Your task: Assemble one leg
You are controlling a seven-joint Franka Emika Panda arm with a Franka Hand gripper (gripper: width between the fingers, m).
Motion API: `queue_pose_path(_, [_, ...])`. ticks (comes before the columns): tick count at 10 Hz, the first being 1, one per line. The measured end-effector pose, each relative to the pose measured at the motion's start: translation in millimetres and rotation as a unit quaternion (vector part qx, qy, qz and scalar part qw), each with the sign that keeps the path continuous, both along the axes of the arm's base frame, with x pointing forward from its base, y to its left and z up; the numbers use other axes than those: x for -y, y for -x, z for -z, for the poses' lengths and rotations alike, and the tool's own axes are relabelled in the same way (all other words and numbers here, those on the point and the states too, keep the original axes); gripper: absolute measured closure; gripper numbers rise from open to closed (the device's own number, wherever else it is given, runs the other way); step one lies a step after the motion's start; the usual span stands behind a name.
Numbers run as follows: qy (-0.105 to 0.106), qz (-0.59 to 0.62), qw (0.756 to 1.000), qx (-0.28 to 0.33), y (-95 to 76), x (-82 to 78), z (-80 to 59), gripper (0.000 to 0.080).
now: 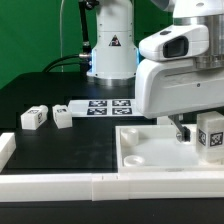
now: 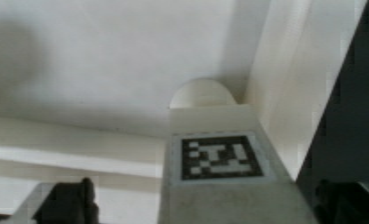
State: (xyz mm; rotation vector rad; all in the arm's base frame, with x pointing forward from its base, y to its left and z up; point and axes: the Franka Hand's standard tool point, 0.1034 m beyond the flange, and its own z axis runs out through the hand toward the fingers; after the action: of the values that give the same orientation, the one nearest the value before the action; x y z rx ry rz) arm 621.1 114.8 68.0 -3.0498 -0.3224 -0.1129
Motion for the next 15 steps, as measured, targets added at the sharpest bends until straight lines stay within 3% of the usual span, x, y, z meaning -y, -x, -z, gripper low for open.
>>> queue_pose_path(1, [0.000, 0.000, 1.000, 0.000, 0.0, 0.1, 0.0, 0.0418])
queue_pose_path(2, [0.000, 0.000, 1.000, 0.000, 0.0, 0.0, 0.0, 0.0418])
queue_pose_path(3, [-0.001, 0.005, 1.000, 0.000, 0.0, 0.0, 0.0, 0.0511])
queue_pose_path(5, [-0.002, 0.018, 1.000, -0.002, 0.1, -0.1, 0.1, 0.0510])
queue_pose_path(7, [-0.011, 0.152, 0.988, -0.004, 0.8, -0.8, 0.3, 0.0510])
queue_pose_path(8, [-0.015, 0.234, 0.972, -0.008, 1.3, -1.1, 0.6, 0.0510])
queue_pose_path(10, [-0.019, 0.399, 0.916, -0.017, 2.6, -2.1, 1.4, 0.0509])
queue_pose_path(15, [-0.048, 0.622, 0.780, -0.041, 2.8, -3.1, 1.9, 0.0509])
